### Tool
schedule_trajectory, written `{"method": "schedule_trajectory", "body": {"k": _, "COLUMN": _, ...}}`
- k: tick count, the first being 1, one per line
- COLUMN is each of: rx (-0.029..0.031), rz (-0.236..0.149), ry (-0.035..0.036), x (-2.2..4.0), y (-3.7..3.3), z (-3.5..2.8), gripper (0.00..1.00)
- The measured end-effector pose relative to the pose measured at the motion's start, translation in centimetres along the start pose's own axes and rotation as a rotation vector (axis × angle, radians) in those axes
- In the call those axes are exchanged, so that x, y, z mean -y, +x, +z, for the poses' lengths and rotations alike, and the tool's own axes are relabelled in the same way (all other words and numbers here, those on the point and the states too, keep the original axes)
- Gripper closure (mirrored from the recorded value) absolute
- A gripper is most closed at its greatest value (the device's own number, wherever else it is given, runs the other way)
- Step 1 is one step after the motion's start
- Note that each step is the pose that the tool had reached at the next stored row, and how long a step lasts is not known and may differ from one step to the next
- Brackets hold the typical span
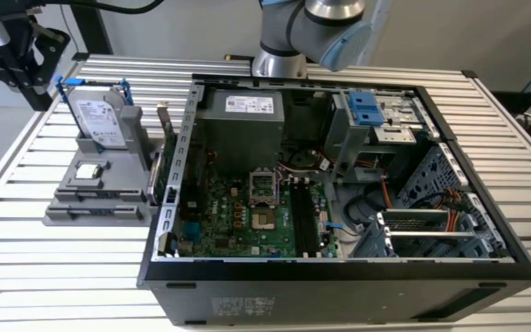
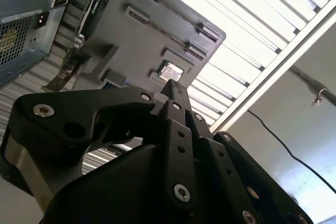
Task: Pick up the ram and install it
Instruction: 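Pick up the ram and move it above insertion slot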
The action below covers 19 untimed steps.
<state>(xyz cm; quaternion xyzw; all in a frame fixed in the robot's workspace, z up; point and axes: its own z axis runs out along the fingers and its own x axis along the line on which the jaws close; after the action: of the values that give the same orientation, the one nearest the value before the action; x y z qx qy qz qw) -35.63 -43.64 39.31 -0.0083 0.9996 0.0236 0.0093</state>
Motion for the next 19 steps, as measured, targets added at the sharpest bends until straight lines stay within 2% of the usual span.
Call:
{"method": "schedule_trajectory", "body": {"k": 3, "rx": -0.0012, "rz": -0.029, "ry": -0.0004, "x": 0.00, "y": 0.02, "z": -0.04, "gripper": 1.00}}
{"method": "schedule_trajectory", "body": {"k": 19, "rx": -0.0119, "rz": -0.252, "ry": 0.0024, "x": -0.02, "y": 0.12, "z": -0.40, "gripper": 1.00}}
